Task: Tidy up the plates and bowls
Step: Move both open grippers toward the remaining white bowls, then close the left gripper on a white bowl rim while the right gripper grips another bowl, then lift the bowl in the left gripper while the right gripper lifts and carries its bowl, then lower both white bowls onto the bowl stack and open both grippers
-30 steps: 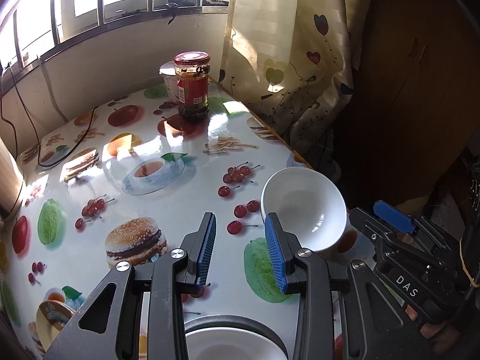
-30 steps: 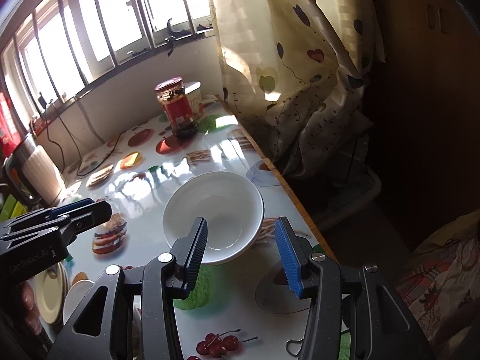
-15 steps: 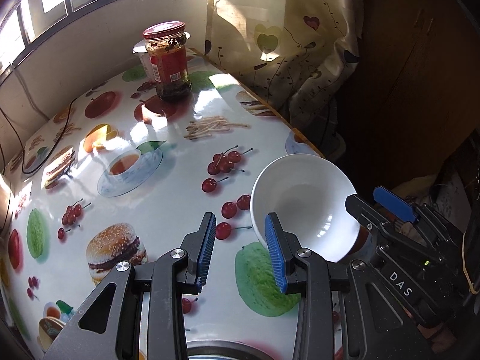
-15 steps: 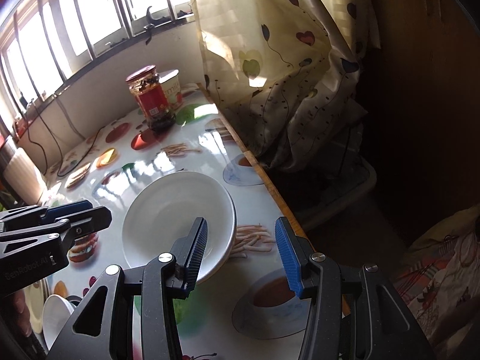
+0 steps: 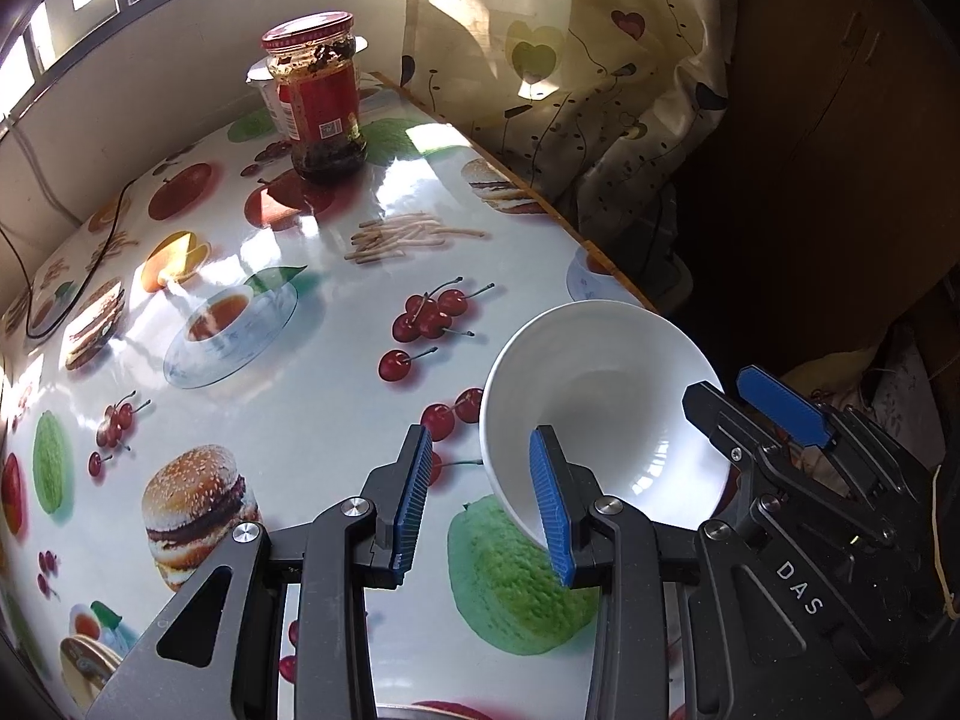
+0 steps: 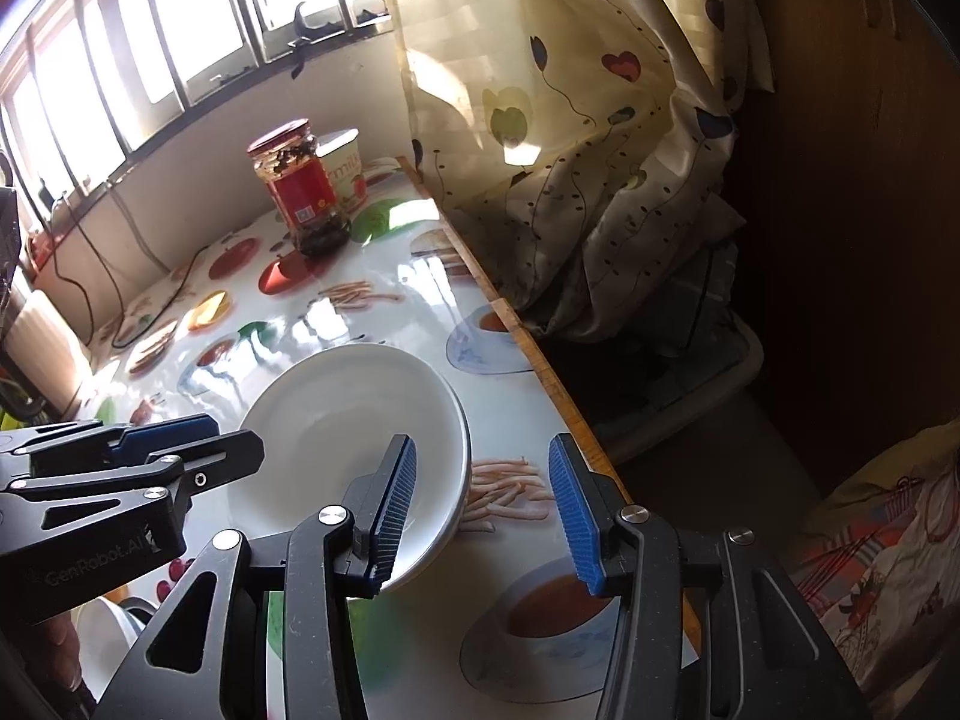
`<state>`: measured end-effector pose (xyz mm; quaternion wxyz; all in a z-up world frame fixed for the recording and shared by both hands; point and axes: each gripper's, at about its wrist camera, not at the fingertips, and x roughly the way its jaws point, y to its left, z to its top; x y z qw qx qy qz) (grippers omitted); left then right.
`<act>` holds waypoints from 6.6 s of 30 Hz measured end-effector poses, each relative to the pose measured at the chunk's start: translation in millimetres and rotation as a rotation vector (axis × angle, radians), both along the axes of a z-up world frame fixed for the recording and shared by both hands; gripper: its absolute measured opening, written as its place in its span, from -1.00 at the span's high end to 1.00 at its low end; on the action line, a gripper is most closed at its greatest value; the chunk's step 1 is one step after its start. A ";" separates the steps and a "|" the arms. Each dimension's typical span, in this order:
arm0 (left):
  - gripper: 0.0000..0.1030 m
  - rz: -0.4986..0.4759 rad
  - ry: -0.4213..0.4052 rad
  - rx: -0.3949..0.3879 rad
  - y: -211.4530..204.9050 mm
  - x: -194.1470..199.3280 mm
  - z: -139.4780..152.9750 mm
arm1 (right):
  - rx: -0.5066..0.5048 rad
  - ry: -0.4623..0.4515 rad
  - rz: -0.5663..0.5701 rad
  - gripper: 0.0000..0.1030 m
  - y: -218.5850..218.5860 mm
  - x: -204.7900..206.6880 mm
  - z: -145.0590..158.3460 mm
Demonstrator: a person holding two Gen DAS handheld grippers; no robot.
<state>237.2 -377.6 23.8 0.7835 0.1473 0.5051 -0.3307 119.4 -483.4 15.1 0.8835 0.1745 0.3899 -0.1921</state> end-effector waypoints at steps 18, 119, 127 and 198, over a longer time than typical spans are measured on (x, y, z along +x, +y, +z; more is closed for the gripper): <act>0.73 0.009 0.023 0.001 -2.1 2.8 -8.5 | 0.007 0.004 0.032 0.70 -0.5 7.0 -4.8; 0.84 0.147 -0.070 -0.214 162.1 -69.9 59.4 | -0.012 -0.190 0.139 0.84 140.5 -73.3 69.1; 0.84 0.171 -0.064 -0.218 178.4 -76.8 55.1 | 0.006 -0.188 0.164 0.84 152.4 -78.7 64.8; 0.82 0.260 0.053 -0.240 221.3 -81.7 10.8 | 0.142 -0.086 0.203 0.79 167.6 -69.6 16.1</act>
